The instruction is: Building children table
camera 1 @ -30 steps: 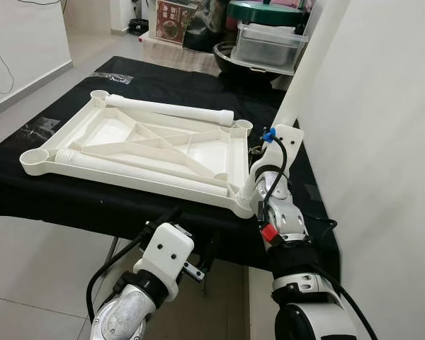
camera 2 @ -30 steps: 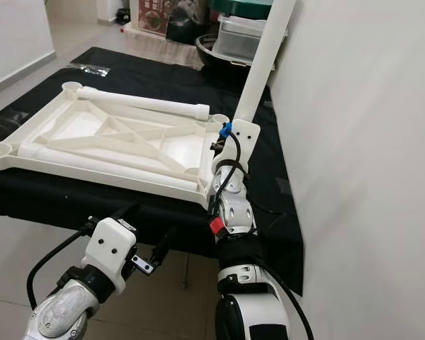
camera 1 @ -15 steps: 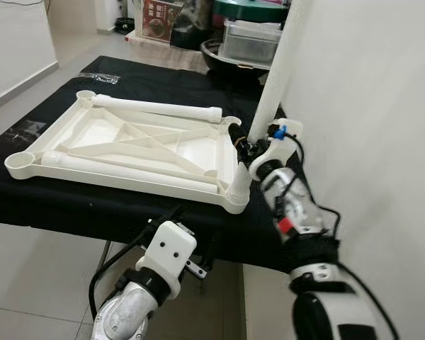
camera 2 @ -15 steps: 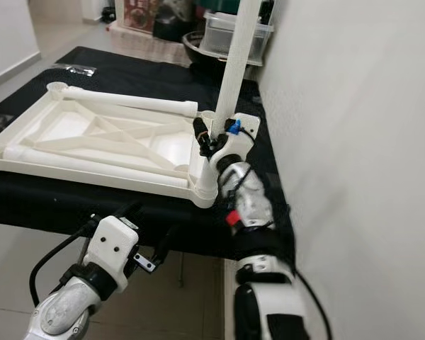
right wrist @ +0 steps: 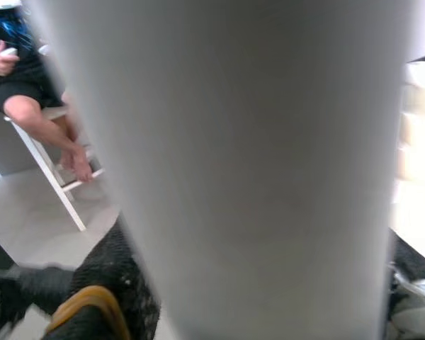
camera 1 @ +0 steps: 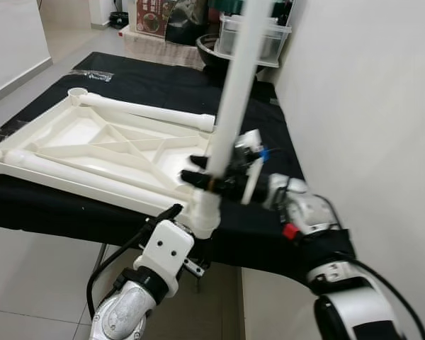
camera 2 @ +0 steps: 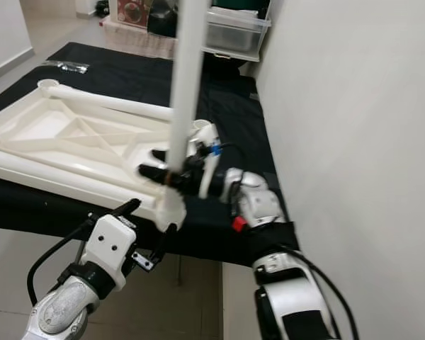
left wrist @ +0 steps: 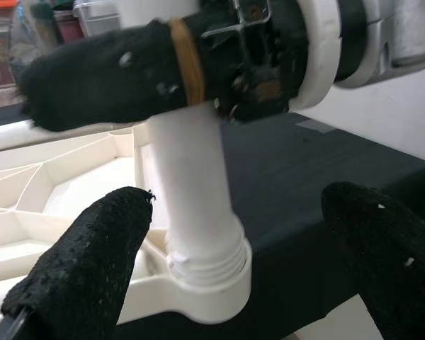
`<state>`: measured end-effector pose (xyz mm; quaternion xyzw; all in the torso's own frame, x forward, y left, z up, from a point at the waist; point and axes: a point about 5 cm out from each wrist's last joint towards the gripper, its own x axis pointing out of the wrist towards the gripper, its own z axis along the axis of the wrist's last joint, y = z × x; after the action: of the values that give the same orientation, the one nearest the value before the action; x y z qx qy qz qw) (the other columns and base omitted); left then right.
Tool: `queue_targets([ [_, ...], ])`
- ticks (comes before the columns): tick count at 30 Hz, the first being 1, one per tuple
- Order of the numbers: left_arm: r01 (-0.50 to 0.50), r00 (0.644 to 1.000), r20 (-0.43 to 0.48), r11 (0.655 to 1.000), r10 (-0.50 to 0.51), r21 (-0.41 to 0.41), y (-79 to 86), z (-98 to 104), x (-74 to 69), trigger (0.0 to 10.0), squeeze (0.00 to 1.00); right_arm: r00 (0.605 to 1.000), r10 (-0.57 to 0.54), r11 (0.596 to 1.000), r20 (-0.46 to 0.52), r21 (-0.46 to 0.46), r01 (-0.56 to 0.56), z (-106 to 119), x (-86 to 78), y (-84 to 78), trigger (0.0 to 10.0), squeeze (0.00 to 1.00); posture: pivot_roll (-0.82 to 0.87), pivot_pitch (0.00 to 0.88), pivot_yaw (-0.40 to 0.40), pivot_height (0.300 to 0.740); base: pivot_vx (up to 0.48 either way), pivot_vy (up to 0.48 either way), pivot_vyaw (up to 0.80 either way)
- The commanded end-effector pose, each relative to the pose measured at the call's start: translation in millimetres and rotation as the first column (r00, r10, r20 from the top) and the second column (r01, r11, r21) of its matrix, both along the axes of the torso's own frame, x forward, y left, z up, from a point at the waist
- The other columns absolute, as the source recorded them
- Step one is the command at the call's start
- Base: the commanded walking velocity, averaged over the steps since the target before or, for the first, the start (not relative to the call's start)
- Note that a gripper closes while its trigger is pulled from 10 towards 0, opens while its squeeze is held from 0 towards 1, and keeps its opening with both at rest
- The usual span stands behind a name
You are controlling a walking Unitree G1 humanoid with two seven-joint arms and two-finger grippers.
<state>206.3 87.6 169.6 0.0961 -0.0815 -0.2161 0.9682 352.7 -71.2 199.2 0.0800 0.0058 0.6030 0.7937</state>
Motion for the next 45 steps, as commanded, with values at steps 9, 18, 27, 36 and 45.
queue_targets([
  [9, 0.007, 1.0, -0.011, 1.0, -0.007, 0.0, -1.2, -2.6, -1.7, 10.0, 0.0, 0.844, -0.537, 0.84, 0.015, -0.09, 0.536, -1.7, 37.4, -6.5, 0.0, 0.0, 0.12, 0.054, -0.172, 0.74, 0.0, 0.0, 0.0],
  [18, 0.013, 1.0, -0.013, 1.0, -0.013, 0.0, -2.8, -3.9, -0.9, 10.0, 0.0, 0.302, -0.953, 0.297, 0.018, -0.137, 0.945, -14.4, 42.6, -68.1, 0.0, 0.0, 0.11, 0.054, -0.169, 0.74, 0.0, 0.0, 0.0],
  [27, 0.012, 1.0, -0.013, 1.0, -0.012, 0.004, -2.3, -4.3, -1.0, 10.0, 0.0, -0.017, -1.0, -0.012, -0.025, -0.177, 0.984, -26.2, 28.7, -72.2, 0.0, 0.0, 0.12, 0.055, -0.17, 0.74, 0.0, 0.0, 0.0],
  [36, 0.009, 1.0, -0.011, 1.0, -0.009, 0.007, -1.5, -4.1, -0.9, 10.0, 0.0, 0.024, -0.987, 0.03, -0.157, -0.036, 0.999, -7.7, 25.6, -38.4, 10.0, 1.0, 0.11, 0.054, -0.169, 0.74, 0.0, 0.0, 0.0],
  [45, 0.016, 1.0, -0.012, 1.0, -0.016, 0.004, -3.3, -4.8, -0.8, 10.0, 0.0, 0.283, -0.944, 0.262, -0.167, 0.139, 0.955, 14.3, 28.0, -41.3, 10.0, 0.0, 0.11, 0.041, -0.164, 0.74, 0.0, 0.0, 0.0],
])
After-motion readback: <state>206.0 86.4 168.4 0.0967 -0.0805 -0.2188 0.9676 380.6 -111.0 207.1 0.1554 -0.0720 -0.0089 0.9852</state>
